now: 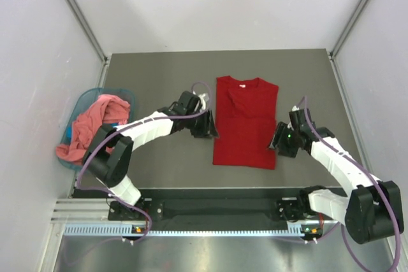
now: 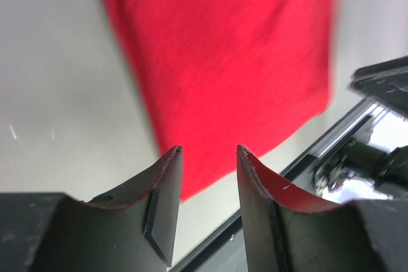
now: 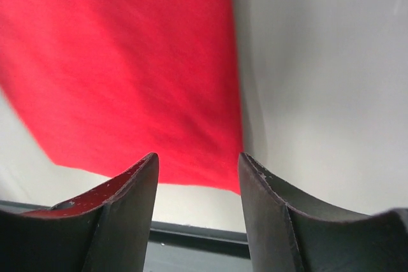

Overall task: Fold and stack the t-shirts
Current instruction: Fold the tshirt

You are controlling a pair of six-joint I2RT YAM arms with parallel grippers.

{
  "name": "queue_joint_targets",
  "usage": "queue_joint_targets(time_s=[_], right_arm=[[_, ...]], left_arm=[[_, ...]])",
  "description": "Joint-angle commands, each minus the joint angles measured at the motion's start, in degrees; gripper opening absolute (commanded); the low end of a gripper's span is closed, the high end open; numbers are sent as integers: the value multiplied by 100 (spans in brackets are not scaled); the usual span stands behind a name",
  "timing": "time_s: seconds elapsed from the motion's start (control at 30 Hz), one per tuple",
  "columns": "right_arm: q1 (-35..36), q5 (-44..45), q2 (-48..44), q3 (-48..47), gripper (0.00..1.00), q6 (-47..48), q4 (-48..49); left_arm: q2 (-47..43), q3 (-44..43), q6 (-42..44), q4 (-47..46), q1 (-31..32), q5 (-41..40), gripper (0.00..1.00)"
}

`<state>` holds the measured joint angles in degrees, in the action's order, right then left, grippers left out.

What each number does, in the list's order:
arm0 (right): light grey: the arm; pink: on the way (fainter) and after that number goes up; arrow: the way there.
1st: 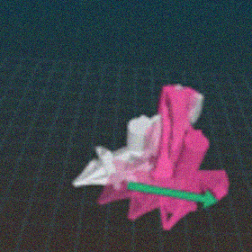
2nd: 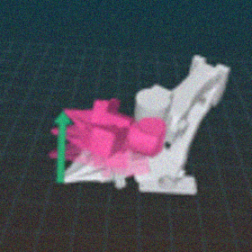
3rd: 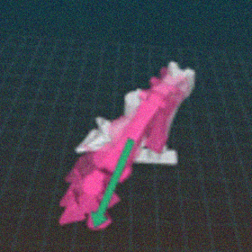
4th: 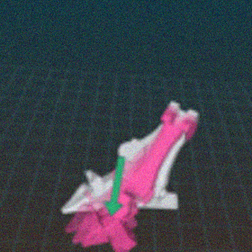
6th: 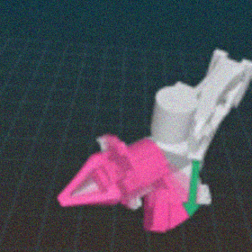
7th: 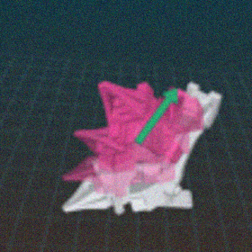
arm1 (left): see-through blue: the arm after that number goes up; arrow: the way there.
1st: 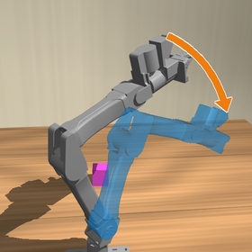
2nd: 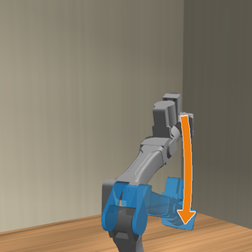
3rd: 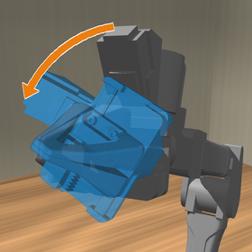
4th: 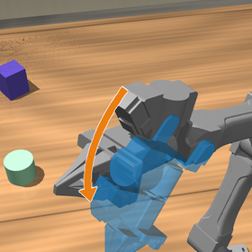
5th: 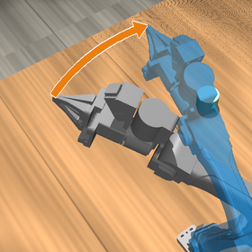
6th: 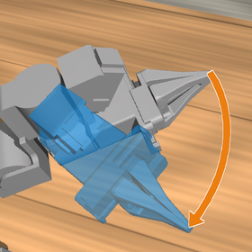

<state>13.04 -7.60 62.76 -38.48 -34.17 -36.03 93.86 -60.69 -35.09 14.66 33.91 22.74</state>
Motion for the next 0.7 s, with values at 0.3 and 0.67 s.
queue_joint_targets(time_s=[0.3, 0.67], right_arm=[[111, -163, -256, 946, 54, -775, 324], [155, -286, -809, 1659, 50, -1056, 562]], left_arm=[[9, 1664, -850, -902, 423, 117, 47], [-132, 2061, -1096, -1087, 564, -50, 45]])
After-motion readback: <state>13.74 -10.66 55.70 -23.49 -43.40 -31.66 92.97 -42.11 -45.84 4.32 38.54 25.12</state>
